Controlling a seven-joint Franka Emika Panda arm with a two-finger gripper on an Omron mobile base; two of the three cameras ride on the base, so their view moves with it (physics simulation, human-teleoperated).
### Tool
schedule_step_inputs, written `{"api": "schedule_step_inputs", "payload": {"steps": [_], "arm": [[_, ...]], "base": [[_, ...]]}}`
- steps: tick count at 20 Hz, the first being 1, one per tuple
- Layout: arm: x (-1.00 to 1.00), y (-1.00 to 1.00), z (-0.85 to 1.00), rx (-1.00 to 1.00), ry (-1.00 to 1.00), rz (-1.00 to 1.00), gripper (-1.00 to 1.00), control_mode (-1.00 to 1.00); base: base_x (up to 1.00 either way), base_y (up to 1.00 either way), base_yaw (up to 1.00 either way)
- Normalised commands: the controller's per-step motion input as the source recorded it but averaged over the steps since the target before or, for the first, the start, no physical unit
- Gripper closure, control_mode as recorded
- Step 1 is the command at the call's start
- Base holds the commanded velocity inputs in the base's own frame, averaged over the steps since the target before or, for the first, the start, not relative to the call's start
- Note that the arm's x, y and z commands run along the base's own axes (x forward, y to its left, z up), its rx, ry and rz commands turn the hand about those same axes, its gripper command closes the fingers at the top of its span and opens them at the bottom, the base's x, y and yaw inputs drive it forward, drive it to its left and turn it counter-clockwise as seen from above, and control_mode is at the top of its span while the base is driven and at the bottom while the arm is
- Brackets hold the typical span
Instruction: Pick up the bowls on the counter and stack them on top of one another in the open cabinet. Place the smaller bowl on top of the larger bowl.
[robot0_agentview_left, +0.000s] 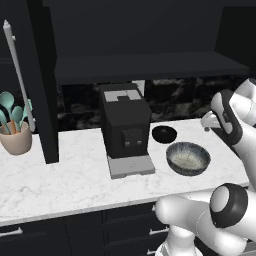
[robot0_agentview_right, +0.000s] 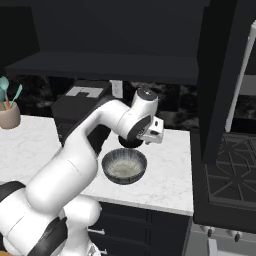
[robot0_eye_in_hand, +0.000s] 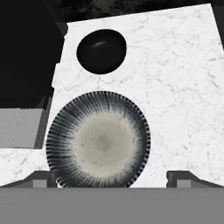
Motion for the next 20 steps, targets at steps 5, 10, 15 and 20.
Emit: {"api": "schedule_step_inputs", "payload": {"steps": [5,10,15,20], "arm": [[0.32,0.02,-0.27,0.13,0.0,0.0,-1.0,-1.0],[0.46,0.0,-0.02,0.0,0.0,0.0,-1.0,-1.0],[0.39,0.09,-0.24,0.0,0.0,0.0,-1.0,-1.0],[0.37,0.16,-0.26,0.0,0.0,0.0,-1.0,-1.0]], "base": [[0.0,0.0,0.0],[0.0,0.0,0.0],[0.0,0.0,0.0],[0.0,0.0,0.0]]}}
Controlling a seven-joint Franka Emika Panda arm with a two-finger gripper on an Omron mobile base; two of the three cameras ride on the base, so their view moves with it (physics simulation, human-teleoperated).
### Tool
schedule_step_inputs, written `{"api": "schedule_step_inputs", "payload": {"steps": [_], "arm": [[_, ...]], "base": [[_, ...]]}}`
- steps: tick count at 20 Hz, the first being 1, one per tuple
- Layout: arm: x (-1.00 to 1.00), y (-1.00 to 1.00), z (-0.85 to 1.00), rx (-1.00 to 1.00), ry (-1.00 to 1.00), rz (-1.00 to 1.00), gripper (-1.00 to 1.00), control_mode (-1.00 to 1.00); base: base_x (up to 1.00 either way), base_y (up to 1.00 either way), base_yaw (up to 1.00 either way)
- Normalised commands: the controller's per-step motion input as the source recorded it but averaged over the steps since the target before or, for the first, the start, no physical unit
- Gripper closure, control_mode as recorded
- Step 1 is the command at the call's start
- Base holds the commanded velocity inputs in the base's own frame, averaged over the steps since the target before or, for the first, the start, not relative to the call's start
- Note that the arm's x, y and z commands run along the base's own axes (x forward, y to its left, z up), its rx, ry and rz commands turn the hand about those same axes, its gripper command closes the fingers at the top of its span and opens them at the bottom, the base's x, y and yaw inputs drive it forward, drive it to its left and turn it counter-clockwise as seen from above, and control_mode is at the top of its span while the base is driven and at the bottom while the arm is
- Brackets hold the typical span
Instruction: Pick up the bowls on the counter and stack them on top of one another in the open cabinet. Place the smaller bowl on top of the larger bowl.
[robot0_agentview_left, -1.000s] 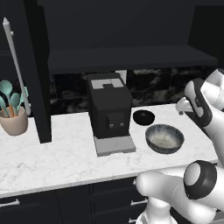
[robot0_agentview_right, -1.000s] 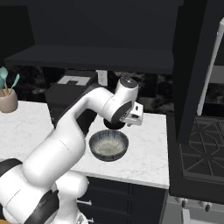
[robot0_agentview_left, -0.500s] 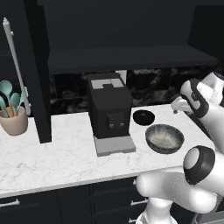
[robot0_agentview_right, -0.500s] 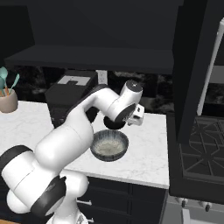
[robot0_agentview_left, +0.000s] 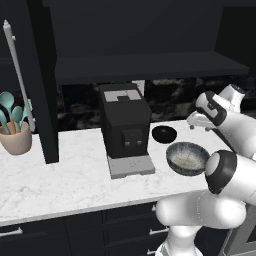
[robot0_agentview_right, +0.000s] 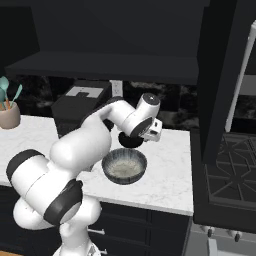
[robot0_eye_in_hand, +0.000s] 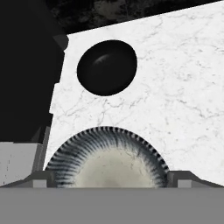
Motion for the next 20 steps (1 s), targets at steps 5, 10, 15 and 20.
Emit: {"api": "schedule_step_inputs", "payload": {"steps": [5,10,15,20], "arm": [[0.17,0.15,-0.3,0.0,0.0,0.0,-1.0,-1.0],[0.13,0.06,-0.24,0.02,0.0,0.0,-1.0,-1.0],[0.38,0.01,-0.13,0.03,-0.03,0.0,-1.0,-1.0],[0.21,0.1,-0.04,0.06,0.0,0.0,-1.0,-1.0]], "base": [[0.0,0.0,0.0],[0.0,0.0,0.0],[0.0,0.0,0.0],[0.0,0.0,0.0]]}}
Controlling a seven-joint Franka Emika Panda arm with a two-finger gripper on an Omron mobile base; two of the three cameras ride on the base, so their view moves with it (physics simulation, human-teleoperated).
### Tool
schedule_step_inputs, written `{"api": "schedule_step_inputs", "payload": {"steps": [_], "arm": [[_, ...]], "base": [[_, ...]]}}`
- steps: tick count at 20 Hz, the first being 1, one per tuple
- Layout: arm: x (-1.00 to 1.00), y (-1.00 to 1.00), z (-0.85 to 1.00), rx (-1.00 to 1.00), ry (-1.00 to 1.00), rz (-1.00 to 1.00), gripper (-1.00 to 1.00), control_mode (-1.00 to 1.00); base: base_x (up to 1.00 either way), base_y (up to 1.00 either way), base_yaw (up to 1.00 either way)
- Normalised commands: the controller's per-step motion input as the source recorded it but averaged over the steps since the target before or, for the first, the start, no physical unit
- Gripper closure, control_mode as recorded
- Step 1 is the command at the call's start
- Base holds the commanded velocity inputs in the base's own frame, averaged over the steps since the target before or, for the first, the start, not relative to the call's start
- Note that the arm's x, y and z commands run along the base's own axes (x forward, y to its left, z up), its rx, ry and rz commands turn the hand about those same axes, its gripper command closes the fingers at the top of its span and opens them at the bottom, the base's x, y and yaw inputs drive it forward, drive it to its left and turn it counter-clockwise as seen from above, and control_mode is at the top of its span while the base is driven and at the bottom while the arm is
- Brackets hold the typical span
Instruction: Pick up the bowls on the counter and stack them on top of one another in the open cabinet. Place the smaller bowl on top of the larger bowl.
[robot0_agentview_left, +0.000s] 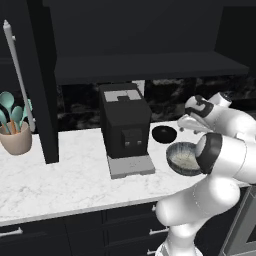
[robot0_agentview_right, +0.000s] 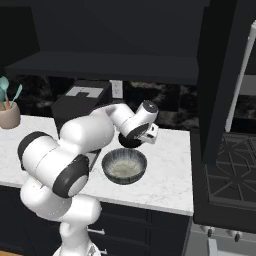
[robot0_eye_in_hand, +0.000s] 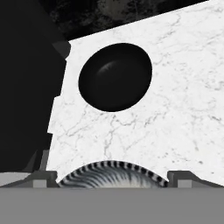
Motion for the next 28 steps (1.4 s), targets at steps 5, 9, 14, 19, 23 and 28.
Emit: {"api": "schedule_step_inputs", "payload": {"steps": [5,9,14,19,23,28], "arm": [[0.14,0.1,-0.35,0.0,0.04,0.0,-1.0,-1.0],[0.17,0.19,-0.26,0.0,0.04,0.0,-1.0,-1.0],[0.22,0.04,-0.2,0.0,0.0,0.0,-1.0,-1.0],[0.22,0.0,-0.18,0.0,0.0,0.0,-1.0,-1.0],[0.38,0.0,-0.09,0.0,0.0,-0.02,-1.0,-1.0],[0.3,-0.05,-0.16,0.04,0.0,-0.08,-1.0,-1.0]], "base": [[0.0,0.0,0.0],[0.0,0.0,0.0],[0.0,0.0,0.0],[0.0,0.0,0.0],[0.0,0.0,0.0],[0.0,0.0,0.0]]}}
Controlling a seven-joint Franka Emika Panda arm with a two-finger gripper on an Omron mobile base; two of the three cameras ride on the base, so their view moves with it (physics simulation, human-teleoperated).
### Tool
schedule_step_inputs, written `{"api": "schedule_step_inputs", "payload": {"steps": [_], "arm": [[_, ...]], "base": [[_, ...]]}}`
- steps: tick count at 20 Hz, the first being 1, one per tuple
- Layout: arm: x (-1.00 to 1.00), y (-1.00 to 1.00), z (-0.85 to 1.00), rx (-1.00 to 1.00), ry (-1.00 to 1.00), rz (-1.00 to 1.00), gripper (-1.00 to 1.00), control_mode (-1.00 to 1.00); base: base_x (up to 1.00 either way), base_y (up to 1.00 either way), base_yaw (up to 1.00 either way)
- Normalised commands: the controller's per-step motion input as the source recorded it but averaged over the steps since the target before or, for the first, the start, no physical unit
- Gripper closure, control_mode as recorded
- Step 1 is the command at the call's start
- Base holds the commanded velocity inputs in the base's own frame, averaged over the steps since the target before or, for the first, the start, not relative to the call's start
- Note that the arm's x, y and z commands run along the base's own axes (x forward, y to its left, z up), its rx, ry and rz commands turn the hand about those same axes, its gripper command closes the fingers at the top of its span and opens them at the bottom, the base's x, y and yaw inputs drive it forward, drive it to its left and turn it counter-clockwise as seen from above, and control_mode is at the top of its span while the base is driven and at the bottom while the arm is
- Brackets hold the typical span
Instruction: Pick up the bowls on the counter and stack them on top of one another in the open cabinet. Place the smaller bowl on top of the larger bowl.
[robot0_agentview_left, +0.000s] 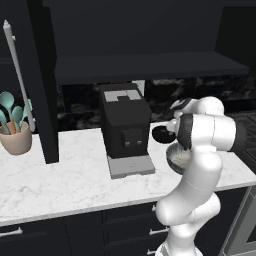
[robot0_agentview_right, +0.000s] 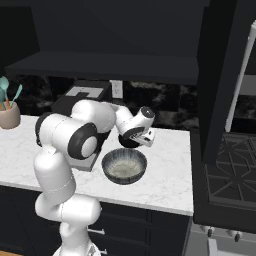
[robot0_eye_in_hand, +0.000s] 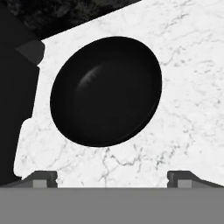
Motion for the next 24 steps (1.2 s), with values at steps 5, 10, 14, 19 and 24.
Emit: {"api": "schedule_step_inputs", "payload": {"steps": [5,10,14,19,24], "arm": [[0.26,-0.05,-0.22,0.05,0.02,-0.12,-1.0,-1.0],[0.2,-0.15,-0.21,0.01,0.05,-0.12,-1.0,-1.0],[0.29,0.0,-0.19,0.0,0.05,-0.08,-1.0,-1.0],[0.3,0.0,-0.23,0.01,0.07,-0.07,-1.0,-1.0],[0.15,0.0,-0.14,0.01,0.03,-0.03,1.0,-1.0]], "base": [[0.0,0.0,0.0],[0.0,0.0,0.0],[0.0,0.0,0.0],[0.0,0.0,0.0],[0.0,0.0,0.0]]}}
